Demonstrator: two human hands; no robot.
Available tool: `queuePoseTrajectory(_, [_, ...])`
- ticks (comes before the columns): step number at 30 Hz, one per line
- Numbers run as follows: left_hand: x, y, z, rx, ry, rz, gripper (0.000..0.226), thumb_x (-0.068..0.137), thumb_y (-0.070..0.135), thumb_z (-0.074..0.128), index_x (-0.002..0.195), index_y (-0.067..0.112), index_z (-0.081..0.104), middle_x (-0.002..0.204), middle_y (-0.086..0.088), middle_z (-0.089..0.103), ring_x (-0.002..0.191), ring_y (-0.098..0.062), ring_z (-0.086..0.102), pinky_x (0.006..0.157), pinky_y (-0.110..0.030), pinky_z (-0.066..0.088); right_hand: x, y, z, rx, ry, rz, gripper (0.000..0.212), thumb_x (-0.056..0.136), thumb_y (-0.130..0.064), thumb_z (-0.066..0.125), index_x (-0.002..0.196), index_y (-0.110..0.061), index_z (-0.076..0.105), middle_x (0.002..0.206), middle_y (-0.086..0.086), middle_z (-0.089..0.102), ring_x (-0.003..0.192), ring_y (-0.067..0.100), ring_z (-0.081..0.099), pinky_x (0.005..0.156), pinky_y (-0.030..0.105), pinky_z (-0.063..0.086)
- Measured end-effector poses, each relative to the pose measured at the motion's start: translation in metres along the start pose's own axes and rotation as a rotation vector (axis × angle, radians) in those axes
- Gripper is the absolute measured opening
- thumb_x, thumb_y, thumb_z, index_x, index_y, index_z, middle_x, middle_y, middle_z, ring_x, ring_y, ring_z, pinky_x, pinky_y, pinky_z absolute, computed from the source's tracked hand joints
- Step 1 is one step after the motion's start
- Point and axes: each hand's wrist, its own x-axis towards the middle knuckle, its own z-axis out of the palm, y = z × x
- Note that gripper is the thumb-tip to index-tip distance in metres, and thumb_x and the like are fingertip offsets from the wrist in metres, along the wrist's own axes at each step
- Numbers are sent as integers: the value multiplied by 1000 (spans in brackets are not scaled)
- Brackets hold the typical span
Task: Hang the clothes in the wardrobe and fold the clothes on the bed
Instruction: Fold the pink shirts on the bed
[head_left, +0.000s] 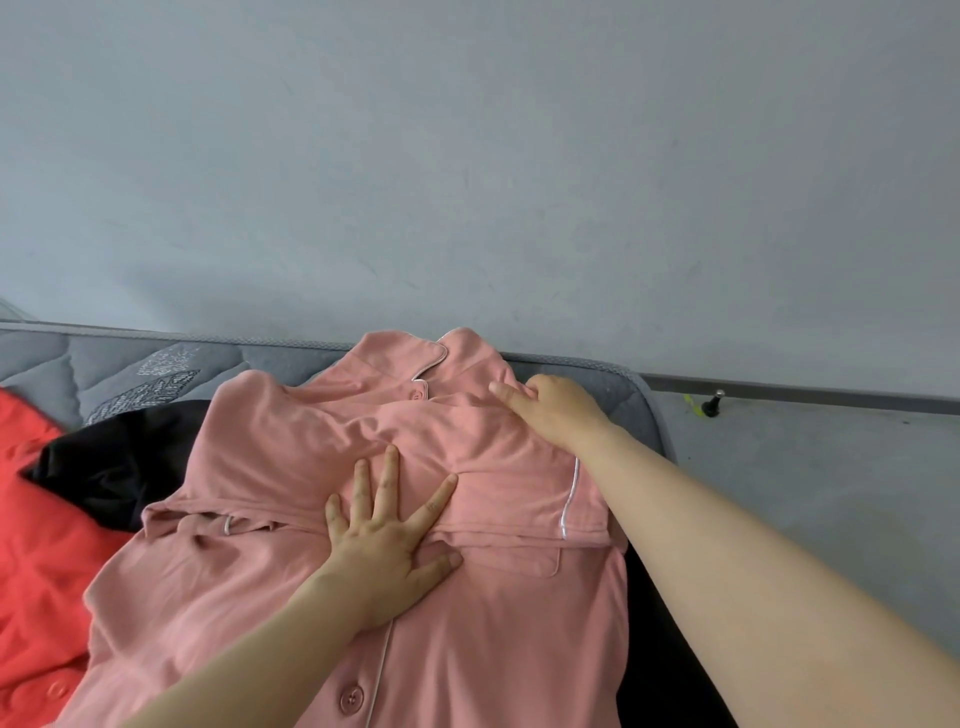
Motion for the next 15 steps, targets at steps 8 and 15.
queuePoseTrajectory(8, [-3, 5, -12, -13, -68, -23, 74, 78, 82, 28, 125, 69, -28, 143, -3, -49, 138, -39, -34, 109, -64, -8, -29, -26, -40, -125, -45, -159, 56, 64, -49, 82, 64, -18, 35, 64, -6, 42, 59, 16, 42, 48, 31, 23])
queuePoseTrajectory(15, [-16, -23, -85, -438, 236, 47, 55, 79, 45, 72, 128, 26, 58, 142, -7, 40, 135, -25, 36, 109, -27, 27, -86, -47, -24, -154, 91, -294, 26, 79, -12, 60, 78, -20, 35, 85, 10, 63, 81, 35, 55, 60, 32, 29])
